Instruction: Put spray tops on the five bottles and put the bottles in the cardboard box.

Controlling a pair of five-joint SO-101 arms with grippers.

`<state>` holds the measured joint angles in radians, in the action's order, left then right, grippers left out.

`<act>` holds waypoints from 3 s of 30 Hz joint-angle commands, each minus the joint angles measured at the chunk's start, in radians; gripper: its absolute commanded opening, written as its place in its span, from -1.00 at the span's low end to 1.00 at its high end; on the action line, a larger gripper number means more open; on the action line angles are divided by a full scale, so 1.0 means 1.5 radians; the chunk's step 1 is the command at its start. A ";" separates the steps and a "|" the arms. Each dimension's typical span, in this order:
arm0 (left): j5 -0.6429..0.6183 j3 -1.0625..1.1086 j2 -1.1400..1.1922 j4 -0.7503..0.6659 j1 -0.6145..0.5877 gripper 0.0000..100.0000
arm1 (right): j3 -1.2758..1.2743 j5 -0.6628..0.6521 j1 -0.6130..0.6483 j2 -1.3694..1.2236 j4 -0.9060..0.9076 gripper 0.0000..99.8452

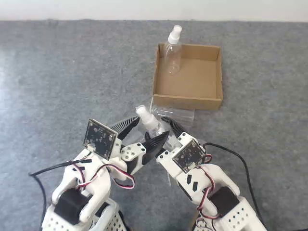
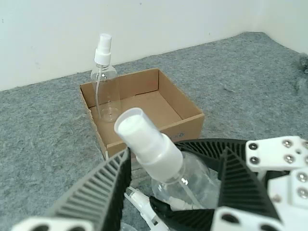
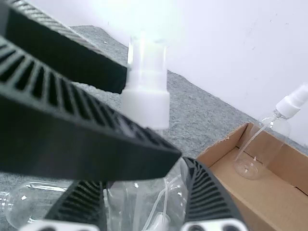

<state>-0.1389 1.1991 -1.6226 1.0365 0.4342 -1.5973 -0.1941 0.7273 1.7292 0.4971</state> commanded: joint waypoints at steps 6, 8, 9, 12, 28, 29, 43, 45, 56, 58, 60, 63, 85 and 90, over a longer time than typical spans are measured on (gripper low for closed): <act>0.036 -0.041 -0.007 0.015 0.053 -0.46 | 0.009 0.001 -0.008 0.011 -0.002 -0.97; 0.045 -0.040 -0.007 0.015 0.051 -0.46 | 0.009 0.001 -0.009 0.011 -0.002 -0.97; 0.046 -0.040 -0.007 0.015 0.050 -0.46 | 0.009 0.001 -0.009 0.011 -0.002 -0.97; 0.047 -0.046 -0.008 0.024 0.050 -0.46 | 0.009 0.001 -0.010 0.013 -0.002 -0.97; 0.044 -0.060 -0.126 0.090 0.039 -0.46 | 0.012 0.006 -0.037 0.017 -0.003 -0.97; 0.043 -0.068 -0.126 0.091 0.020 -0.46 | 0.012 0.006 -0.037 0.017 -0.003 -0.97; -0.039 -0.113 -0.126 0.047 -0.208 -0.46 | 0.012 0.006 -0.035 0.017 -0.003 -0.97; -0.056 -0.105 -0.126 0.036 -0.238 -0.46 | 0.012 0.006 -0.035 0.017 -0.003 -0.97; -0.089 0.062 -0.126 -0.179 -0.332 -0.46 | 0.023 0.005 -0.017 0.017 0.002 -0.97; -0.089 0.084 -0.125 -0.207 -0.331 -0.46 | 0.025 0.003 0.001 0.017 0.004 -0.97; -0.089 0.103 -0.125 -0.226 -0.331 -0.46 | 0.024 0.002 0.013 0.017 0.004 -0.97; -0.086 0.117 -0.125 -0.235 -0.316 -0.46 | 0.021 0.002 0.017 0.017 0.004 -0.97; 0.050 0.122 -0.126 -0.140 -0.146 -0.46 | 0.021 0.001 0.014 0.017 0.004 -0.97; 0.050 0.090 -0.126 -0.092 -0.142 -0.46 | 0.019 0.001 0.013 0.017 0.004 -0.97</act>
<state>-0.0821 1.3709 -1.8067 0.8355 0.2071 -1.6019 -0.1941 0.7411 1.7261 0.5109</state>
